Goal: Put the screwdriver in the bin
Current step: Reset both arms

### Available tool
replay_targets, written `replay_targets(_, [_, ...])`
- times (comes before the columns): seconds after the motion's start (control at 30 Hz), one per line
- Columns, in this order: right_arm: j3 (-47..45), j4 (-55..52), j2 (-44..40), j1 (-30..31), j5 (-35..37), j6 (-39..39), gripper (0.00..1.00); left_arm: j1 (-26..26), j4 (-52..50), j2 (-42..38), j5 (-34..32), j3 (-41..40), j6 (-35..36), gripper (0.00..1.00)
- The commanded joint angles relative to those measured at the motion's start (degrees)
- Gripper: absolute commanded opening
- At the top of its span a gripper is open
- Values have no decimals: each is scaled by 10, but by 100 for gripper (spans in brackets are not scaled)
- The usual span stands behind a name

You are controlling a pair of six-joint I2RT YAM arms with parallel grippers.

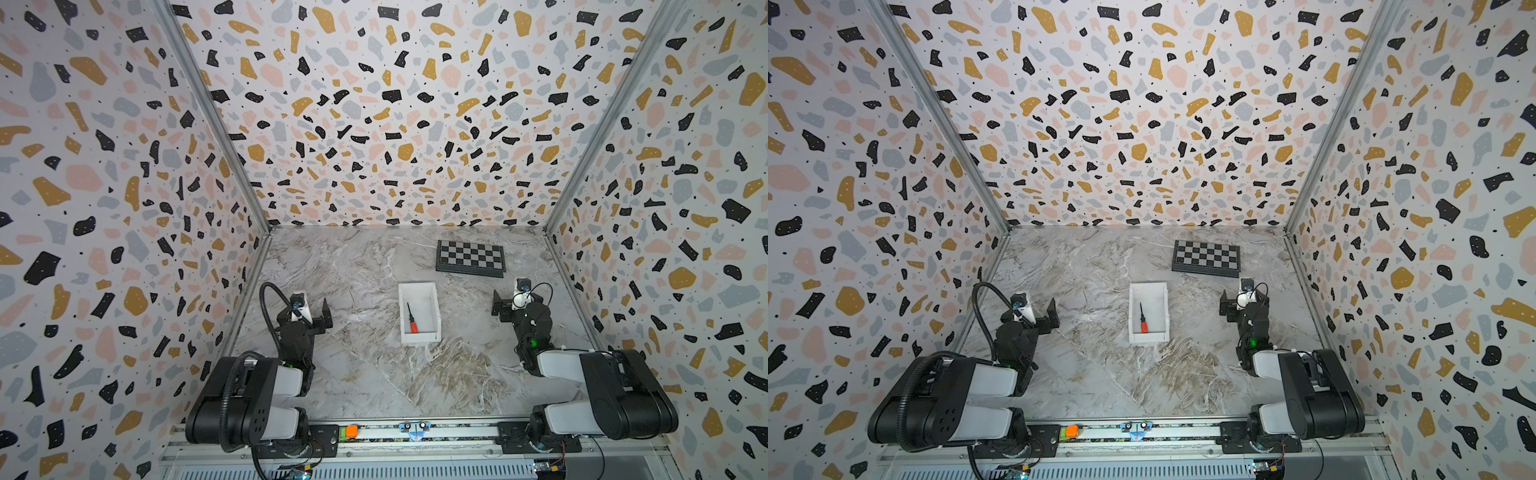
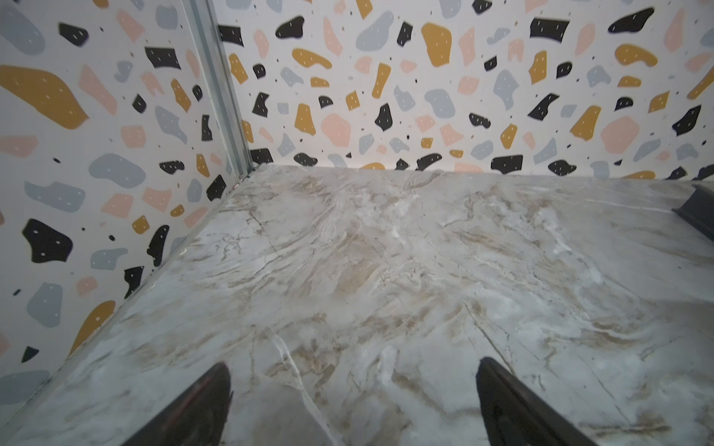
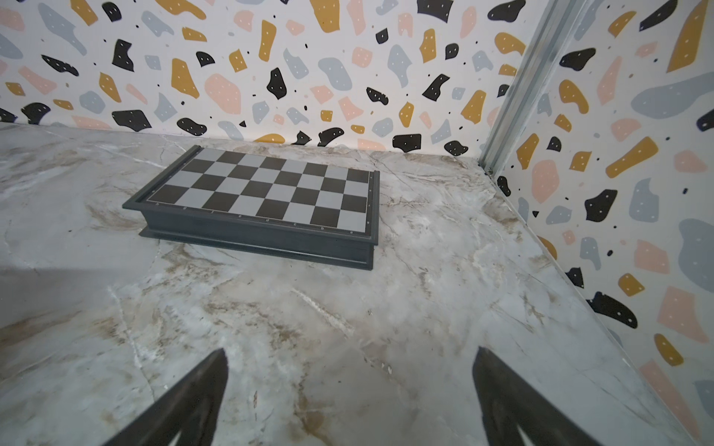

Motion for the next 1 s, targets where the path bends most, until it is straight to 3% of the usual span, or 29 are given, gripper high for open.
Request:
replay_targets(0.0, [-51, 201, 50, -1, 5, -10, 99, 3, 4, 0, 10, 32, 13, 100])
replay_targets(0.17, [0, 84, 50, -23, -59, -3, 99, 3, 7, 0, 9, 31, 11, 100])
replay_targets(0.97, [-3, 83, 45, -26, -62, -4, 99, -3, 5, 3, 2, 33, 15, 100])
